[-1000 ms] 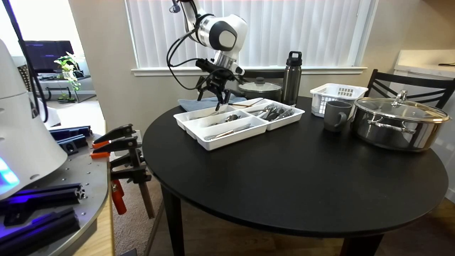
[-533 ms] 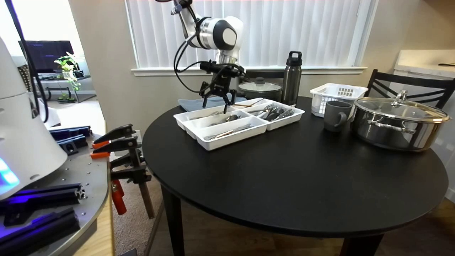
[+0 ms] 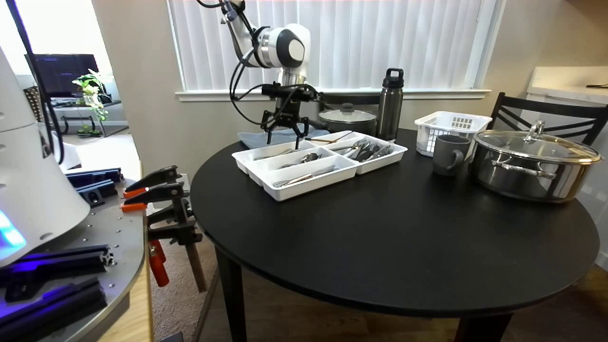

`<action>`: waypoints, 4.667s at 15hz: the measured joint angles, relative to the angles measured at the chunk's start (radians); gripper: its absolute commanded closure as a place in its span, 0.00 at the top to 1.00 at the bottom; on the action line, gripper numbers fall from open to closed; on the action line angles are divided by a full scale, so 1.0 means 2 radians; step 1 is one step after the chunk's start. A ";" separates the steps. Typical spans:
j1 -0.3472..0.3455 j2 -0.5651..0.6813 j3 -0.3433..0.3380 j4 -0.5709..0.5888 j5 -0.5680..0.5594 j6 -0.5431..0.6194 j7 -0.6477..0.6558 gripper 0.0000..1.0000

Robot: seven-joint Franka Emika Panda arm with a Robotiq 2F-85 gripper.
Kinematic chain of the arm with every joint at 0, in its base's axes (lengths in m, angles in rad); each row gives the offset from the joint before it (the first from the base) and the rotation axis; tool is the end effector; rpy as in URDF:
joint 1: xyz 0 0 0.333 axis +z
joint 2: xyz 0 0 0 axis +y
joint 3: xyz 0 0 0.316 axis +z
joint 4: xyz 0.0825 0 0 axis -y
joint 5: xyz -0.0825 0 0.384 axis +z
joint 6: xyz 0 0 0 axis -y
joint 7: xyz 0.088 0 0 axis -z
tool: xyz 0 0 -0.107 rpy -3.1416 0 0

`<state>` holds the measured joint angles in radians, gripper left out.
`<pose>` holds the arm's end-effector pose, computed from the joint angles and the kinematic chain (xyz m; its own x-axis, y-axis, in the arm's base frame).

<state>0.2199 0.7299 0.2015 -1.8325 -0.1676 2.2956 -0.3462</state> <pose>0.5599 0.2448 0.1187 0.6264 0.7495 -0.2141 0.7447 -0.6566 -0.1194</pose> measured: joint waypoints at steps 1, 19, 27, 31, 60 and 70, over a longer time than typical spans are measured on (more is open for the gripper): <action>0.001 0.001 0.000 0.001 0.000 0.000 0.000 1.00; 0.002 0.052 0.001 0.052 0.003 -0.001 0.000 0.67; 0.002 0.064 0.000 0.065 0.002 0.001 0.001 0.15; 0.002 0.060 0.001 0.063 0.003 0.014 0.019 0.01; -0.020 -0.133 -0.076 -0.006 0.029 -0.083 0.224 0.01; -0.104 -0.116 -0.136 -0.011 0.002 -0.079 0.200 0.01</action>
<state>0.0119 0.4984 -0.0702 -1.8539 -0.1631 2.1370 0.0530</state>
